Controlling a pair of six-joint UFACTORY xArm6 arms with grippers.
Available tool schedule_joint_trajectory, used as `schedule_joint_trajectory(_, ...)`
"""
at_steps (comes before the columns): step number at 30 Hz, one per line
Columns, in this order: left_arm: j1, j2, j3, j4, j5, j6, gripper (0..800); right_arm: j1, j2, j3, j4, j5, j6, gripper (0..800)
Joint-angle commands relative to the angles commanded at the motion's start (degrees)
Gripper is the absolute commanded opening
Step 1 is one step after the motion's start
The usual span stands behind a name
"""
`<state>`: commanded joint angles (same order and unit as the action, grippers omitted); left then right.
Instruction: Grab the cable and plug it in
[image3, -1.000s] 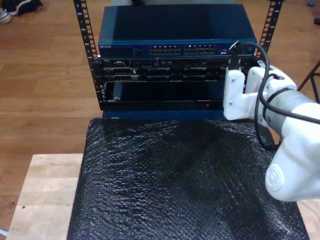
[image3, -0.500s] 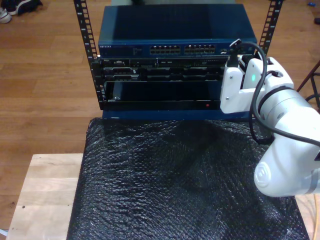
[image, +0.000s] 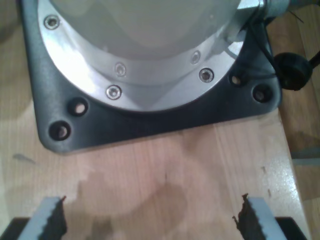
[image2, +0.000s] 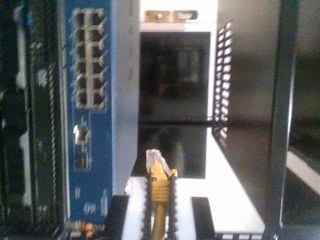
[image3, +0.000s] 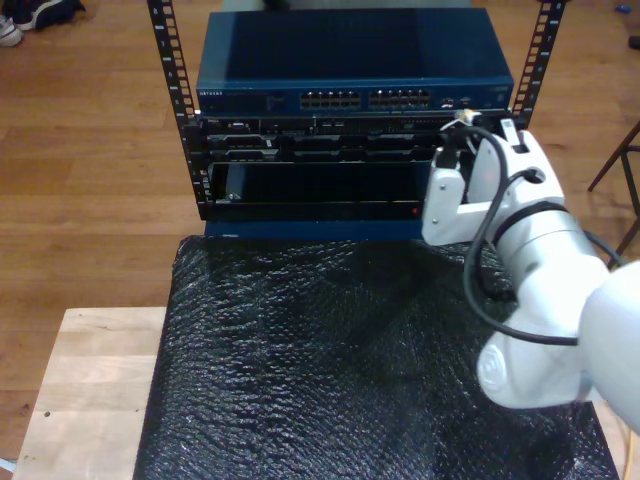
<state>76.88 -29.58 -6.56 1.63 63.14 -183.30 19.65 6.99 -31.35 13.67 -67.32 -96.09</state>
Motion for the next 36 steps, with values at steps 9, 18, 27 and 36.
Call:
schedule_joint_trajectory(9,0.09,0.00,0.00,0.00,0.00,0.00,800,0.44,8.44,-8.79,0.97,-4.57,0.00,0)
schedule_joint_trajectory(18,0.09,0.00,0.00,0.00,0.00,0.09,800,0.44,12.75,-12.48,3.96,-7.82,0.09,0)
schedule_joint_trajectory(27,0.09,0.00,0.00,0.00,0.00,0.00,800,0.70,14.86,-12.48,8.18,-10.20,0.00,0)
schedule_joint_trajectory(36,0.09,0.00,0.00,0.00,0.00,0.00,800,2.46,18.55,-13.80,10.46,-12.84,0.26,0)
